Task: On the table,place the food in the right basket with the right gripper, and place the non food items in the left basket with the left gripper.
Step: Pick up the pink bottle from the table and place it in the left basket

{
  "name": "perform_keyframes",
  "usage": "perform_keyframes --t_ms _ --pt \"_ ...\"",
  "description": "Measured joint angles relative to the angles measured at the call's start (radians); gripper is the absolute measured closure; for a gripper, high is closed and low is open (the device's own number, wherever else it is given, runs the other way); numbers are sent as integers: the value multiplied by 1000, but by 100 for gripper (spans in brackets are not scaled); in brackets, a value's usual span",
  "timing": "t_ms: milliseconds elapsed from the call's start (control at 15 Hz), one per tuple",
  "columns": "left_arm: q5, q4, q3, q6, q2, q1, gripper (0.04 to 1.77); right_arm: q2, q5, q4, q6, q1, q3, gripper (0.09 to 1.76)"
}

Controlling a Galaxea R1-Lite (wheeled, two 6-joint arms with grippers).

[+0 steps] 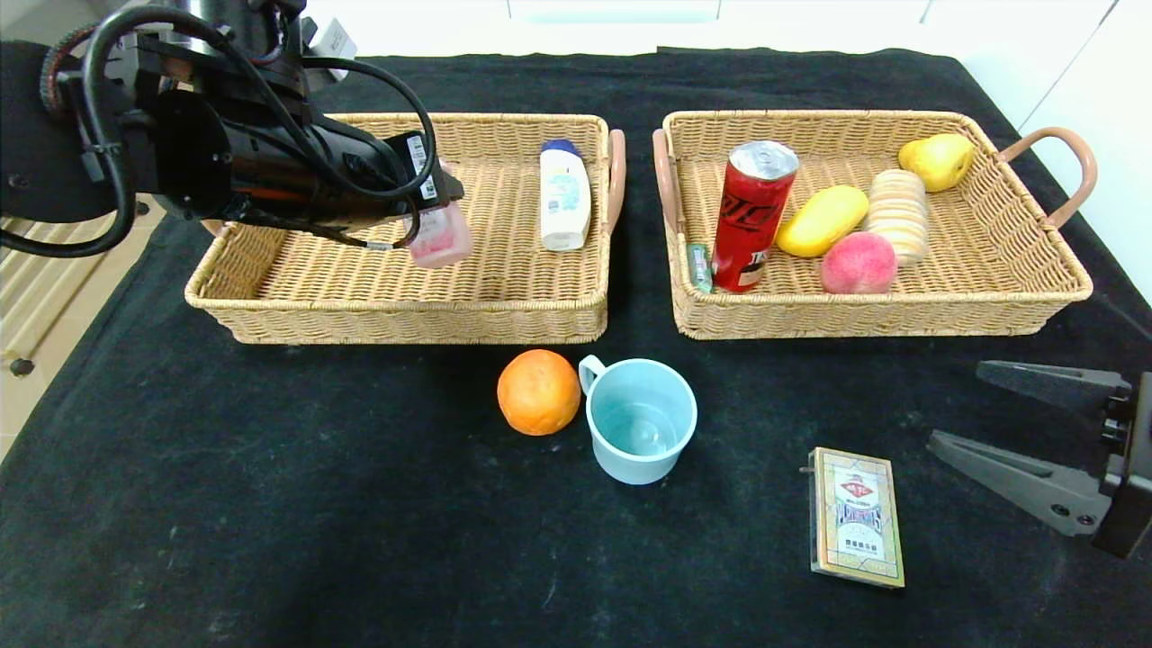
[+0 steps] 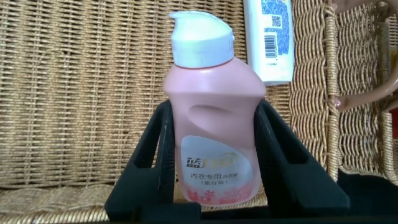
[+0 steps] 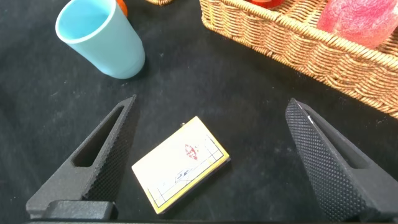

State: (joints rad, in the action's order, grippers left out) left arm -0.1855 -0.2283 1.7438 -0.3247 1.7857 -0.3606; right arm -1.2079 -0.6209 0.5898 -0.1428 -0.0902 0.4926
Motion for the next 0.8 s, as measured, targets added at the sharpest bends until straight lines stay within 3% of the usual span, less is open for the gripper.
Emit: perform_keyframes --t_ms 200,467,800 --pt "-4 19 3 -1 13 1 98 -3 0 -1 0 1 1 14" --pt "-4 21 3 0 17 1 64 -4 -1 -1 0 2 0 14" --pt "-4 11 -7 1 11 -1 38 -4 -1 -1 0 1 0 14"
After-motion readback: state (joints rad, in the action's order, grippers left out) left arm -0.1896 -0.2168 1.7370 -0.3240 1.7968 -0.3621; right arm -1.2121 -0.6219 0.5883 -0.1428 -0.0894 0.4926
